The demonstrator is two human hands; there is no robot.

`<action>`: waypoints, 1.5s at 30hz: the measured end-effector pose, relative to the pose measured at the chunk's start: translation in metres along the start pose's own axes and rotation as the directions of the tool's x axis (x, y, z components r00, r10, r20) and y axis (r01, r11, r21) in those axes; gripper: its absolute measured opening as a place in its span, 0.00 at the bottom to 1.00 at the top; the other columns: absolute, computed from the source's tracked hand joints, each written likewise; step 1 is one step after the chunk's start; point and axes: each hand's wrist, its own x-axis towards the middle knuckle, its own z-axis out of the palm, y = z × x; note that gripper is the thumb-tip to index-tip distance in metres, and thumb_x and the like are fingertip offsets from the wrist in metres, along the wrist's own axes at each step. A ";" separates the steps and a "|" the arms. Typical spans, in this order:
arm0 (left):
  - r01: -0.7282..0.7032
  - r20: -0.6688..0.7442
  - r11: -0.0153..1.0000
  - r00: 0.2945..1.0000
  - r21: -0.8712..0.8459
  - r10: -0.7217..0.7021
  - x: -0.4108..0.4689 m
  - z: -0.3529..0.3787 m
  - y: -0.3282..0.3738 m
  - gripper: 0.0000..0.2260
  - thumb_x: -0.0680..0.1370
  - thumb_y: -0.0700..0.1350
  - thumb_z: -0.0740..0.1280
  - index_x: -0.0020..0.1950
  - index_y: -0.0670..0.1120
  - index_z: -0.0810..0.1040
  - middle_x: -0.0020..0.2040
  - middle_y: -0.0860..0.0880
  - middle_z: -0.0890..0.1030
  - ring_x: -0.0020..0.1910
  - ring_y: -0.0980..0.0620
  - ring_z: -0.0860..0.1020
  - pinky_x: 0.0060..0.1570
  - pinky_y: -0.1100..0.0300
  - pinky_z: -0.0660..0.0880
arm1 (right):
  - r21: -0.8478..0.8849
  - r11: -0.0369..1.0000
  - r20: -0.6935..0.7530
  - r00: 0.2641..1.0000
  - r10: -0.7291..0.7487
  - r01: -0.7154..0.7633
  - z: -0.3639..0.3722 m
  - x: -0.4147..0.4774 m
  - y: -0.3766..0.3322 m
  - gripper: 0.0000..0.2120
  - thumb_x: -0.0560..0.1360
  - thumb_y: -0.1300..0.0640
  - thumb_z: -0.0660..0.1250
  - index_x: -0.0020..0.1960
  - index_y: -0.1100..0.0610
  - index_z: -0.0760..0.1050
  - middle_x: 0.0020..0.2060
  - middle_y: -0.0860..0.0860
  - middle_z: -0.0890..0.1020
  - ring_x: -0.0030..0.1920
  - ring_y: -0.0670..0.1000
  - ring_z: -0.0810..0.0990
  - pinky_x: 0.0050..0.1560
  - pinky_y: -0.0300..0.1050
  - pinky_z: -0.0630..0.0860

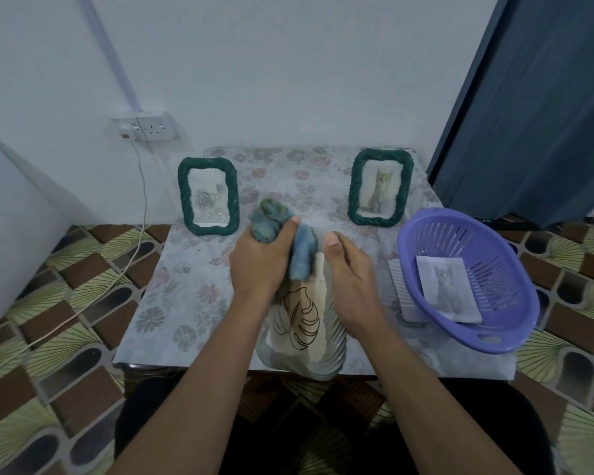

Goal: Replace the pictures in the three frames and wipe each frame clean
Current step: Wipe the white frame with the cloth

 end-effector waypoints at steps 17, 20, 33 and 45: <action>-0.121 0.026 0.990 0.993 0.069 0.119 -0.013 0.013 -0.004 0.42 0.59 0.82 0.62 0.58 0.51 0.71 0.53 0.51 0.78 0.52 0.50 0.79 0.52 0.50 0.78 | -0.013 0.999 0.000 0.999 0.033 -0.033 0.000 0.003 0.000 0.18 0.83 0.48 0.56 0.43 0.59 0.73 0.36 0.54 0.76 0.40 0.47 0.74 0.43 0.54 0.73; -0.152 0.112 0.988 0.982 -0.019 0.153 -0.011 0.004 -0.003 0.31 0.64 0.75 0.66 0.56 0.54 0.75 0.49 0.58 0.80 0.47 0.63 0.78 0.46 0.65 0.75 | 0.008 0.999 0.006 0.999 0.042 -0.042 -0.006 0.004 -0.010 0.20 0.82 0.46 0.57 0.47 0.62 0.75 0.45 0.65 0.77 0.44 0.52 0.76 0.51 0.63 0.76; -0.086 0.006 0.982 0.996 -0.168 0.089 0.000 -0.006 -0.012 0.17 0.80 0.54 0.65 0.37 0.45 0.79 0.32 0.49 0.78 0.30 0.56 0.74 0.32 0.61 0.71 | 0.017 0.996 0.105 0.991 0.089 -0.091 -0.018 0.007 -0.031 0.22 0.84 0.50 0.58 0.56 0.71 0.74 0.51 0.69 0.79 0.50 0.58 0.80 0.55 0.49 0.76; -0.270 0.173 0.959 0.944 -0.088 0.281 -0.014 -0.005 -0.002 0.16 0.67 0.64 0.71 0.49 0.62 0.71 0.44 0.66 0.76 0.41 0.78 0.74 0.38 0.80 0.69 | 0.087 0.986 0.043 0.989 0.141 -0.145 -0.013 0.016 -0.020 0.16 0.85 0.54 0.57 0.48 0.58 0.81 0.46 0.51 0.84 0.50 0.47 0.81 0.56 0.46 0.77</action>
